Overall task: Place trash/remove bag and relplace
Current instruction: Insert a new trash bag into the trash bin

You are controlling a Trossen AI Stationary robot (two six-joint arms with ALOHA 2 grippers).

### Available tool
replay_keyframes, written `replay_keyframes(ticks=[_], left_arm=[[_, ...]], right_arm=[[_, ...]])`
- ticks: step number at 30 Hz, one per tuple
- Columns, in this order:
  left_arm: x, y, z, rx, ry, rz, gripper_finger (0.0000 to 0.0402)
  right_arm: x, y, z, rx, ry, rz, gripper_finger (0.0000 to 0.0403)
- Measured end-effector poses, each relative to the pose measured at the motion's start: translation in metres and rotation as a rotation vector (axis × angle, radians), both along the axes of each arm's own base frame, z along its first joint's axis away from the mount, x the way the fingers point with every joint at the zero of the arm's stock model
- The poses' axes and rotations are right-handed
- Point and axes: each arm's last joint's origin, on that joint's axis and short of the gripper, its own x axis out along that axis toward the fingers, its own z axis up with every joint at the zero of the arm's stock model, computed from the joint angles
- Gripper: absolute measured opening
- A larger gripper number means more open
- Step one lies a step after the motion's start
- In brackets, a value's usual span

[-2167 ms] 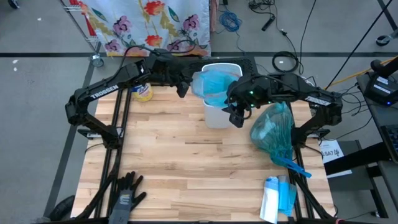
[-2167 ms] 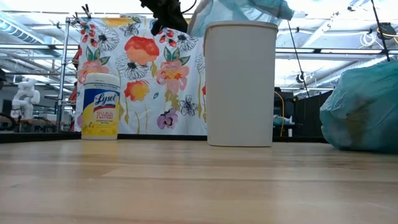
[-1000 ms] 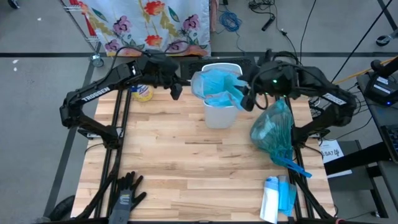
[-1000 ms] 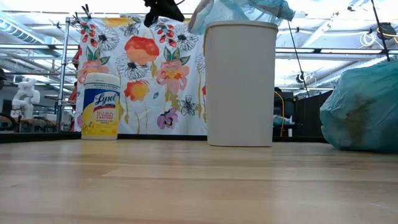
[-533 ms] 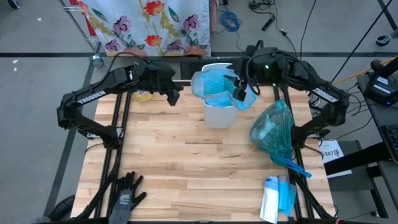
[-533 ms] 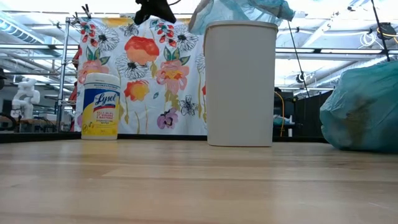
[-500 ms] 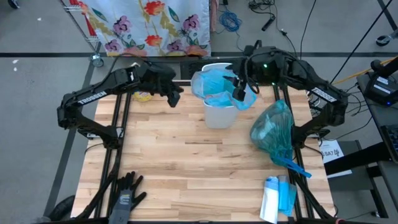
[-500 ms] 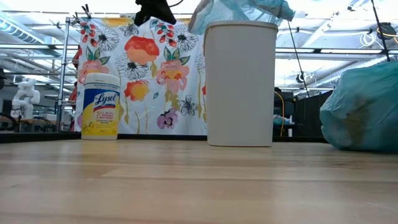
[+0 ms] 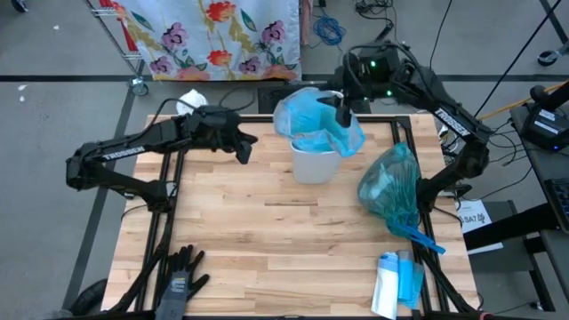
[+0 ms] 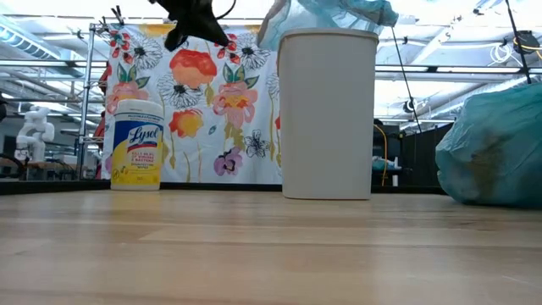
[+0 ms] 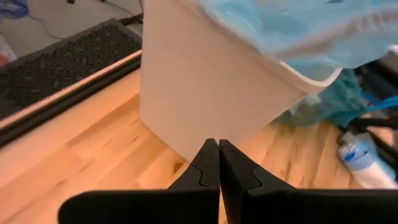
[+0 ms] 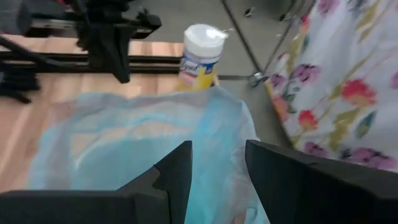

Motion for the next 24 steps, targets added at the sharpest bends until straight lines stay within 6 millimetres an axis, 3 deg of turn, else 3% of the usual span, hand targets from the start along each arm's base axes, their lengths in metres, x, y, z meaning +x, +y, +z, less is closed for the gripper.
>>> replay_keyframes(ticks=[6, 11, 24], left_arm=[[0.002, -0.004, -0.016, -0.037, -0.085, 0.017, 0.0000], [0.011, -0.009, -0.010, -0.019, -0.164, -0.013, 0.0000], [0.025, -0.011, -0.006, -0.037, -0.283, -0.013, 0.0000]], right_arm=[[-0.010, -0.006, -0.010, 0.066, 0.091, 0.027, 0.0141], [-0.019, -0.008, -0.018, 0.084, 0.191, 0.030, 0.0141], [-0.012, -0.015, -0.006, -0.066, 0.081, 0.050, 0.0141]])
